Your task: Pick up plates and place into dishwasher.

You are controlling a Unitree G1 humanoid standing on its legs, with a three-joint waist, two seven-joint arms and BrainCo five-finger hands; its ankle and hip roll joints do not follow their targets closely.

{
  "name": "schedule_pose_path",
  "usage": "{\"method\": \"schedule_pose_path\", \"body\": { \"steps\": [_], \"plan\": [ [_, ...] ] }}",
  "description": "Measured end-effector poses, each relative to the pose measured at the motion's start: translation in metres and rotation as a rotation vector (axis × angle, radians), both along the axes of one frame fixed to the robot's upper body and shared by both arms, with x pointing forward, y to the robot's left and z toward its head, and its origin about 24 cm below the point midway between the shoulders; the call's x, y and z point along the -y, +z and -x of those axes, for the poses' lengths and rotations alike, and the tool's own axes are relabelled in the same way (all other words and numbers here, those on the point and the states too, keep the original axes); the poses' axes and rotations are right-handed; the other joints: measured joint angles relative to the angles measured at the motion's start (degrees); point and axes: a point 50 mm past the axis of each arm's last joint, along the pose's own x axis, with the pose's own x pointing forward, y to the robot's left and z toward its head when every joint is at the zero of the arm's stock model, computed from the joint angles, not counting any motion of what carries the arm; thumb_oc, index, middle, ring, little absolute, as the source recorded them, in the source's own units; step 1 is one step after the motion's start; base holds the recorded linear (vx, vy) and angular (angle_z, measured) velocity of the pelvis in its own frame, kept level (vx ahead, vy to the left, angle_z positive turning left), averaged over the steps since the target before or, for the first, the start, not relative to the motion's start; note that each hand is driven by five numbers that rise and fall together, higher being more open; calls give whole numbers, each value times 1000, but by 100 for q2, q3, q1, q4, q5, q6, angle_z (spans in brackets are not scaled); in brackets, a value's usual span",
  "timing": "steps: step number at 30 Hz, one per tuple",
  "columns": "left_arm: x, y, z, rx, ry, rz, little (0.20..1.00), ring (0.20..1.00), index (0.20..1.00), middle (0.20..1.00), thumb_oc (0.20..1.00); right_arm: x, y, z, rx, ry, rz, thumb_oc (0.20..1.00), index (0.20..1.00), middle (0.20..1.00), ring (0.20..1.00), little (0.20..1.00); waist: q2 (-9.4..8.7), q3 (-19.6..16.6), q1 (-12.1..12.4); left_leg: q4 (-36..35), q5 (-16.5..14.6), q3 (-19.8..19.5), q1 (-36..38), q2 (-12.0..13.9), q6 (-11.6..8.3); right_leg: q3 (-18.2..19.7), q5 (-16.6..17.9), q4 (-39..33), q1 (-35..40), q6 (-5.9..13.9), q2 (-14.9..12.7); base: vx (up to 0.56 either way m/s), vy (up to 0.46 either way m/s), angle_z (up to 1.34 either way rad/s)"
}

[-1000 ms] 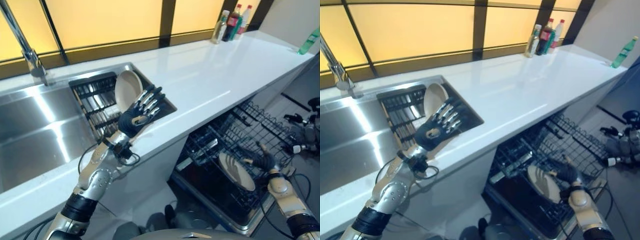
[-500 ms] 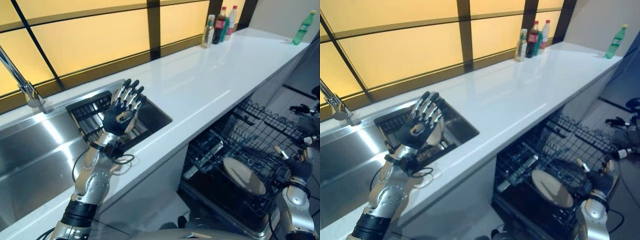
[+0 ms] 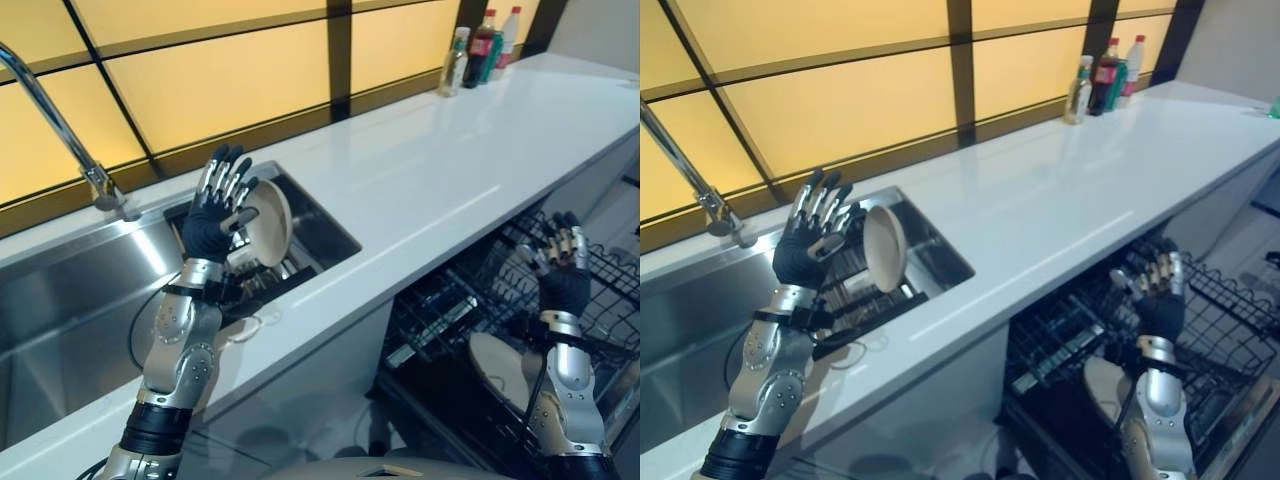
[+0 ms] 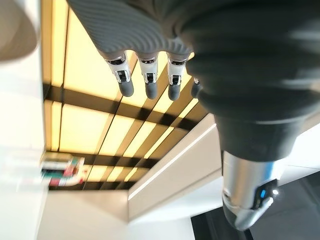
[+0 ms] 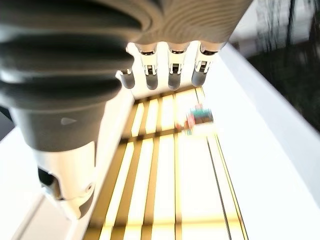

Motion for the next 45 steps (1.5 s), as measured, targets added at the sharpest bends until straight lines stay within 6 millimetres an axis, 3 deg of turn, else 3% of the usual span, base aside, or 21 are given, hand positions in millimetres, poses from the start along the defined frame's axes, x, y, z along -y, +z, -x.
{"method": "schedule_pose_path", "body": {
  "steps": [8, 14, 17, 20, 27, 38, 45],
  "plan": [
    [-13, 8, 1, 77, 265, -365, 1000, 1000, 1000, 1000, 1000, -28, 9, -19, 50, 165, -45, 1000, 1000, 1000, 1000, 1000, -3, -39, 141, -17, 39, -48, -3, 26, -34, -60, -16, -5, 6, -24, 19, -7, 23, 3],
    [-32, 17, -11, 160, 460, -754, 1000, 1000, 1000, 1000, 1000, -27, 13, -22, 53, 193, -28, 1000, 1000, 1000, 1000, 1000, 14, -124, 84, -76, 60, -18, 29, 32, -42, -35, -18, -18, -1, -27, 30, 2, 7, -2],
    [-55, 36, -24, 239, 537, -1060, 1000, 1000, 1000, 1000, 1000, -22, 15, -23, 37, 220, -2, 1000, 1000, 1000, 1000, 1000, 27, -147, -38, -135, 90, 18, 62, 44, -52, -14, -16, -22, -3, -28, 49, 7, -2, -3],
    [-75, 56, -37, 279, 623, -1231, 1000, 1000, 1000, 1000, 1000, -20, 15, -23, 31, 234, 15, 1000, 1000, 1000, 1000, 1000, 93, -202, -156, -205, 93, 138, 134, 59, -58, 76, -16, -26, -1, -28, 79, 38, -11, -16],
    [-86, 104, -48, 414, 588, -1804, 1000, 1000, 1000, 1000, 1000, -1, 16, -18, -3, 226, 38, 1000, 1000, 1000, 1000, 1000, 287, -231, -446, -318, 95, 299, 227, 57, -61, 214, 13, -79, 4, -25, 110, 47, -14, -12],
    [-46, 148, -64, 357, 347, -2160, 1000, 1000, 1000, 1000, 1000, 12, 13, -14, -44, 233, 45, 1000, 1000, 1000, 1000, 1000, 528, 2, -707, -354, 89, 436, 327, 65, -77, 356, 8, 15, -17, -28, 164, 49, -20, -7],
    [-41, 149, -68, 314, 295, -2252, 1000, 1000, 1000, 1000, 1000, 12, 13, -14, -44, 236, 36, 1000, 1000, 1000, 1000, 1000, 567, 88, -798, -354, 86, 436, 335, 68, -82, 354, 7, 32, -16, -32, 170, 16, -7, 0]
  ]
}}
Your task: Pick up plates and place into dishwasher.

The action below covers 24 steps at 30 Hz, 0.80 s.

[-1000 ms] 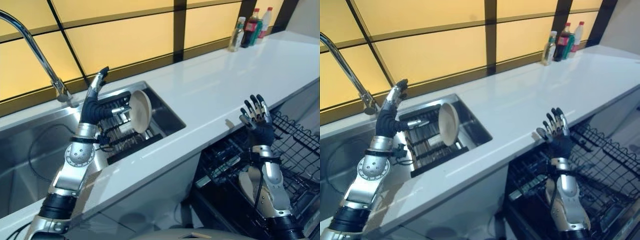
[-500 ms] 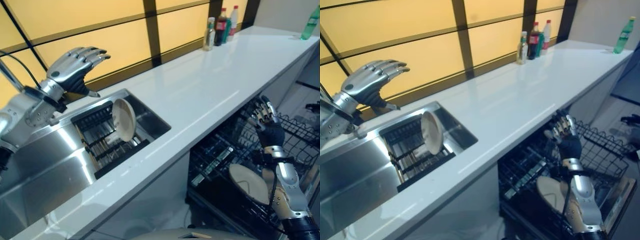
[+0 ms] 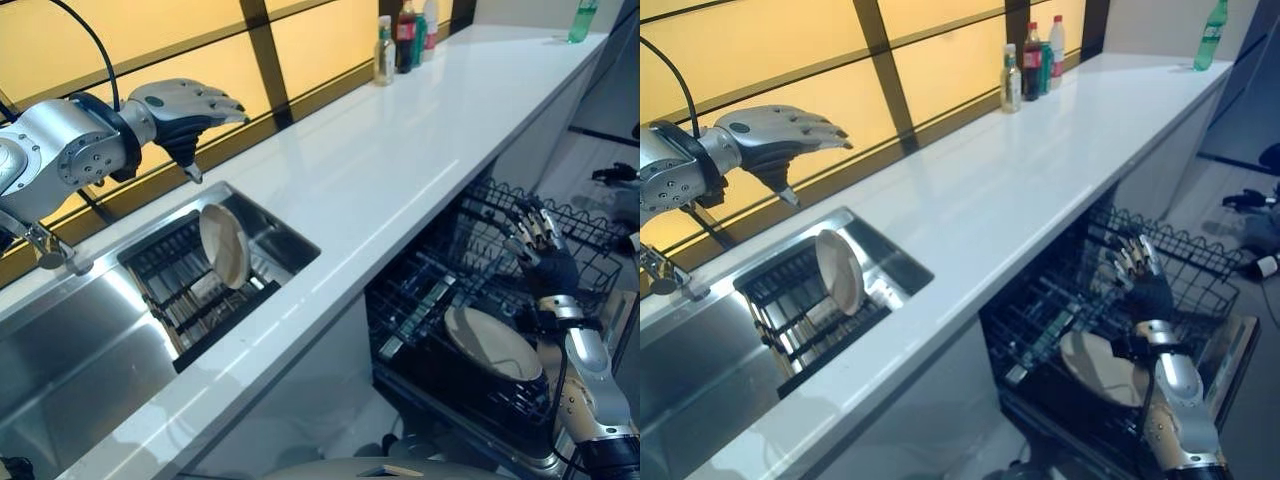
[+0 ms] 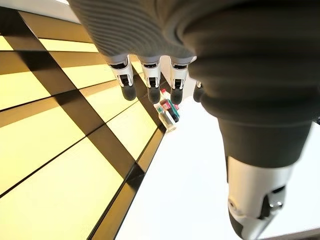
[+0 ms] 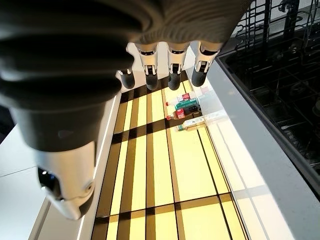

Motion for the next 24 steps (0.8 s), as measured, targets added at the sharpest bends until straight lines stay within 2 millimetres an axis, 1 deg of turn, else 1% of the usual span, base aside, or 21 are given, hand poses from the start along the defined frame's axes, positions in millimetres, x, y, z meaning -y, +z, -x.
{"method": "schedule_pose_path", "body": {
  "steps": [5, 7, 9, 16, 21, 24],
  "plan": [
    [-2, -16, -1, -114, 41, -74, 1000, 1000, 1000, 1000, 1000, 0, 0, 0, 0, -1, -1, 1000, 1000, 1000, 1000, 1000, -19, 54, 10, 2, 0, 0, 5, -6, 0, -2, 0, 4, 3, 1, -5, 0, 0, 0],
    [-3, -24, -1, -168, 63, -105, 1000, 1000, 1000, 1000, 1000, 0, 0, 0, -1, -5, -2, 1000, 1000, 1000, 1000, 1000, -31, 131, 14, 19, 0, -1, 9, -7, 0, -3, -2, 23, 5, 0, -7, 15, -3, 0],
    [-4, -27, -1, -197, 76, -121, 1000, 1000, 1000, 1000, 1000, 0, 0, 0, -1, -8, -3, 1000, 1000, 1000, 1000, 1000, -34, 200, 15, 25, 0, -1, 13, -8, 0, -3, -3, 39, 3, -2, -7, 0, 0, 0],
    [-6, -29, -1, -217, 90, -131, 1000, 1000, 1000, 1000, 1000, 1, 0, 0, -3, -12, -3, 1000, 1000, 1000, 1000, 1000, -32, 234, 2, 28, -4, -1, 37, -8, -2, -19, -13, 59, 15, -4, -2, 42, 3, 0],
    [-18, -37, -5, -199, 89, -167, 1000, 1000, 1000, 1000, 1000, 5, 2, 1, -9, -7, 30, 1000, 1000, 1000, 1000, 1000, 12, 329, -10, 31, -8, 3, 75, -14, -7, 6, -60, 160, 2, -3, -5, 3, 16, 0],
    [-18, -40, -5, -168, 54, -179, 1000, 1000, 1000, 1000, 1000, 5, 3, 1, -9, -6, 34, 1000, 1000, 1000, 1000, 1000, 31, 341, -28, 29, -8, 8, 75, -12, -7, 9, -76, 168, -7, -5, -1, 20, 37, -1]
  ]
}}
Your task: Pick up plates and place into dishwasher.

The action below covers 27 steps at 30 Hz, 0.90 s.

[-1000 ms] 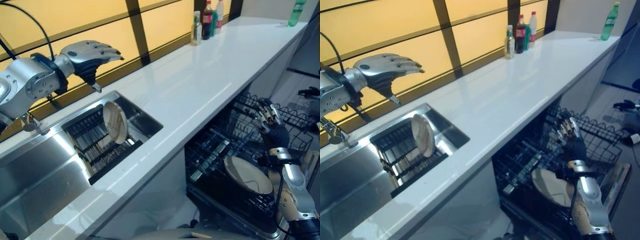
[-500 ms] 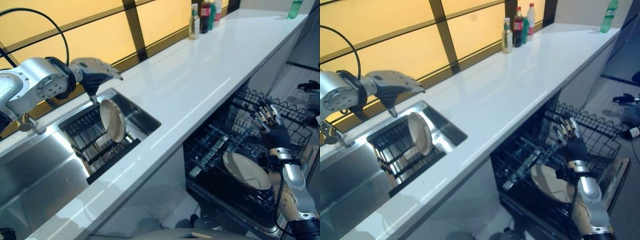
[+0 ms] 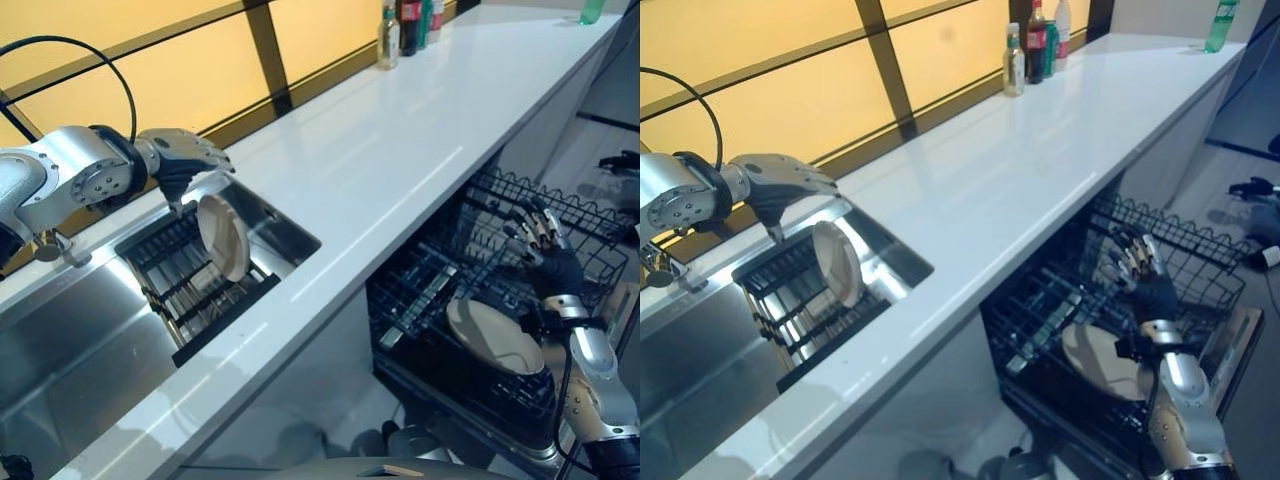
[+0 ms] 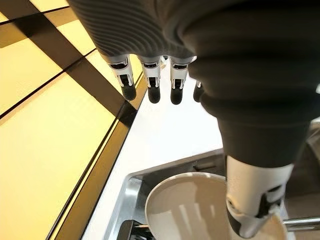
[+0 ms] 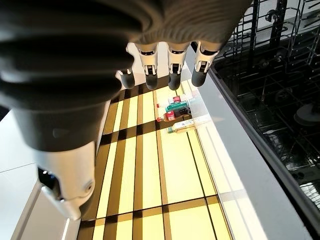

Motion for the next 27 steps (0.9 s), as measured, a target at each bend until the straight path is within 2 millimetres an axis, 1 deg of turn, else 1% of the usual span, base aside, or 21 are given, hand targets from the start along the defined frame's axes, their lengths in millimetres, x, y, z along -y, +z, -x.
{"method": "schedule_pose_path", "body": {
  "steps": [2, 4, 6, 8, 14, 15, 16, 20, 23, 27],
  "plan": [
    [0, -1, 0, 20, -21, 9, 1000, 1000, 1000, 1000, 1000, 1, 0, 0, 0, 2, -2, 1000, 1000, 1000, 1000, 1000, 29, 16, -18, -2, 0, 11, 2, -2, 0, 9, -1, 1, -4, 1, 0, 11, 34, -2],
    [-1, -6, 0, 19, -27, 20, 1000, 1000, 1000, 1000, 1000, 2, 2, 0, 1, 8, 0, 1000, 1000, 1000, 1000, 1000, 79, 41, -36, -2, 0, 26, 2, -7, 1, 26, -3, 13, -15, 3, -1, 18, 33, -3],
    [-5, -17, 2, -2, -21, 0, 1000, 1000, 1000, 1000, 1000, 4, 3, 0, -2, 8, 16, 1000, 1000, 1000, 1000, 1000, 127, 67, -130, -4, -1, 30, 3, -8, 1, 32, -25, 43, -32, 11, 1, 40, 23, -1],
    [-7, -25, 3, -24, -13, -3, 1000, 1000, 1000, 1000, 1000, 7, 6, 0, 4, 1, 23, 1000, 1000, 1000, 1000, 1000, 144, 77, -148, -2, -1, 34, 5, -4, 1, 35, -30, 52, -37, 7, 9, 54, 19, -1],
    [-10, -52, 2, -47, -12, 63, 1000, 1000, 1000, 1000, 1000, 20, 14, 3, 35, -38, 37, 1000, 1000, 1000, 1000, 1000, 210, 166, -179, 5, -1, 138, 15, -11, -1, 132, -56, 180, -124, 7, 24, 32, 33, -8],
    [-10, -56, 2, -45, -11, 67, 1000, 1000, 1000, 1000, 1000, 20, 14, 4, 35, -39, 39, 1000, 1000, 1000, 1000, 1000, 221, 193, -196, 4, -1, 142, 15, -13, -1, 133, -61, 197, -131, 6, 22, 11, 64, -4],
    [-11, -60, 0, -40, -6, 84, 1000, 1000, 1000, 1000, 1000, 21, 15, 4, 38, -36, 43, 1000, 1000, 1000, 1000, 1000, 236, 225, -271, 2, -1, 149, 13, -18, -1, 141, -69, 223, -150, 9, 18, 8, 62, -1],
    [-13, -72, -1, -47, 2, 83, 1000, 1000, 1000, 1000, 1000, 27, 22, 4, 49, -29, 77, 1000, 1000, 1000, 1000, 1000, 353, 345, -338, -6, 1, 167, -5, -45, 4, 185, -130, 344, -260, 19, 9, 9, 61, -4],
    [-13, -76, -2, -38, 12, 101, 1000, 1000, 1000, 1000, 1000, 30, 26, 4, 53, -24, 98, 1000, 1000, 1000, 1000, 1000, 420, 391, -454, -4, 3, 170, -32, -56, 6, 208, -184, 452, -346, 18, 11, 13, 75, -4],
    [-15, -81, -4, -31, 23, 83, 1000, 1000, 1000, 1000, 1000, 38, 34, 5, 67, -30, 135, 1000, 1000, 1000, 1000, 1000, 572, 498, -496, 14, 11, 247, -63, -76, 18, 278, -213, 541, -437, 33, 11, 22, 50, -9]
  ]
}}
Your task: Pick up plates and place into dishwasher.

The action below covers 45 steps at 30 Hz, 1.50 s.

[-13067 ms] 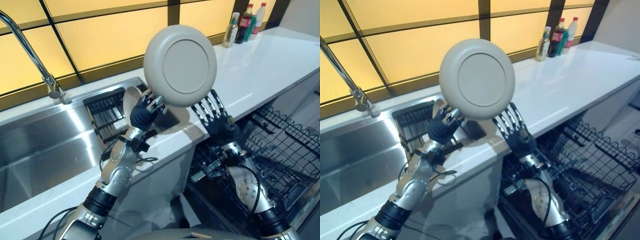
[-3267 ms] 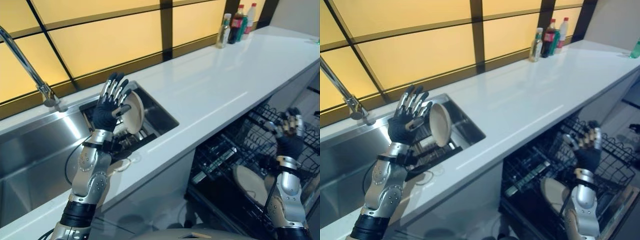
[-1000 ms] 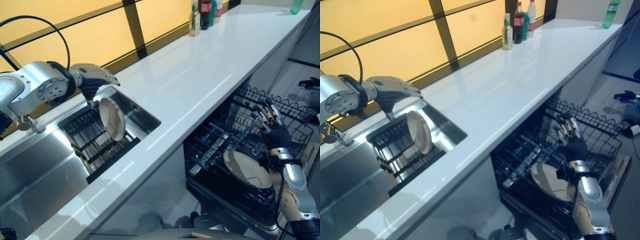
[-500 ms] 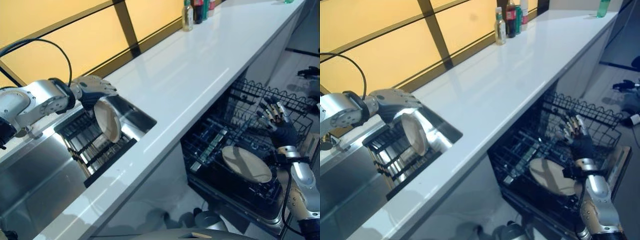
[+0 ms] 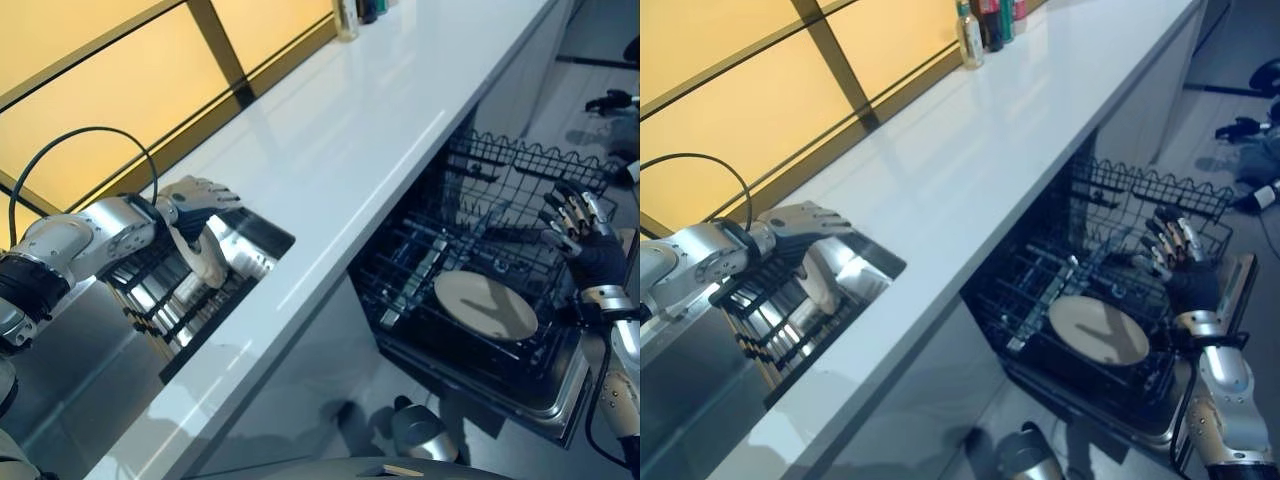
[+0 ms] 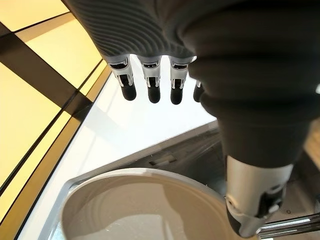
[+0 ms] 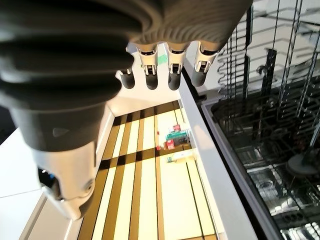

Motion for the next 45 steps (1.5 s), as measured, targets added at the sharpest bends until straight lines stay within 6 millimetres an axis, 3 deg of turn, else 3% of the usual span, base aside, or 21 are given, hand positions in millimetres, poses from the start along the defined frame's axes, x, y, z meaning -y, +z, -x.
{"method": "schedule_pose_path", "body": {
  "steps": [11, 18, 29, 32, 34, 38, 39, 40, 45],
  "plan": [
    [-11, -1, -4, 30, 77, -23, 1000, 1000, 1000, 1000, 1000, 5, 6, 0, -6, 8, 28, 1000, 1000, 1000, 1000, 1000, 130, 266, -128, 40, 0, 47, -26, -24, -6, 37, -158, 340, -187, -24, 0, 2, 12, -2],
    [-22, -20, 1, -48, 127, -98, 1000, 1000, 1000, 1000, 1000, 7, 10, -3, 0, -2, 27, 1000, 1000, 1000, 1000, 1000, 142, 287, -127, 50, -4, 53, -37, -31, -15, 36, -269, 504, -290, -59, -2, 0, 0, 0],
    [-30, -31, 2, -127, 181, -188, 1000, 1000, 1000, 1000, 1000, 6, 16, -8, 9, 0, 34, 1000, 1000, 1000, 1000, 1000, 273, 446, -122, 77, -5, 45, -34, -32, -17, 25, -284, 540, -267, -49, -11, 0, 0, 0],
    [-33, -32, 2, -92, 159, -244, 730, 730, 730, 730, 730, 6, 16, -8, 8, -4, 33, 1000, 1000, 1000, 1000, 1000, 274, 459, -120, 97, -9, 43, -34, -31, -22, 25, -304, 566, -273, -79, -10, 0, 0, 0],
    [-35, -31, 2, -56, 137, -279, 702, 702, 702, 702, 702, 7, 16, -8, 8, -10, 32, 1000, 1000, 1000, 1000, 1000, 271, 462, -121, 102, -11, 44, -37, -32, -25, 26, -307, 578, -295, -83, -11, -23, 7, 0],
    [-33, -28, 0, 21, 81, -317, 536, 536, 536, 536, 536, 7, 16, -8, 9, -15, 31, 1000, 1000, 1000, 1000, 1000, 268, 486, -125, 108, -12, 49, -74, -39, -26, 29, -308, 606, -346, -84, -13, -58, -1, -2],
    [-33, -26, -1, 49, 69, -327, 438, 438, 438, 438, 438, 7, 16, -8, 10, -15, 31, 1000, 1000, 1000, 1000, 1000, 266, 502, -126, 118, -12, 49, -93, -40, -26, 28, -307, 613, -358, -84, -14, -35, -7, -1],
    [-33, -24, -2, 77, 60, -334, 209, 209, 209, 209, 209, 7, 16, -8, 10, -15, 31, 1000, 1000, 1000, 1000, 1000, 268, 518, -127, 127, -11, 49, -118, -40, -26, 28, -302, 614, -365, -78, -14, 0, 0, 0],
    [-39, -33, -5, 131, 55, -391, 200, 200, 200, 200, 200, 7, 19, -9, 20, -12, 36, 1000, 1000, 1000, 1000, 1000, 277, 528, -130, 125, -11, 48, -128, -33, -27, 30, -290, 612, -378, -54, -8, -12, 9, 0]
  ]
}}
